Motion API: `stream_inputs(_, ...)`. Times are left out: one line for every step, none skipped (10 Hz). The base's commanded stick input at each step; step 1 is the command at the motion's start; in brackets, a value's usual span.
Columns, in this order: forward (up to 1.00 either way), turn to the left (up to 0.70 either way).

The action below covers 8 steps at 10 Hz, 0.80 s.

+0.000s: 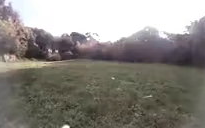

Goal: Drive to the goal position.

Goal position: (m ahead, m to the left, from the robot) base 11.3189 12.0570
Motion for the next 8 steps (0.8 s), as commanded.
stream_inputs(0.7, 0.14)
stream_inputs(0.7, 0.14)
stream_inputs(0.7, 0.14)
stream_inputs(0.7, 0.14)
stream_inputs(0.7, 0.0)
stream_inputs(0.7, 0.0)
stream_inputs(0.7, 0.0)
stream_inputs(0.7, 0.0)
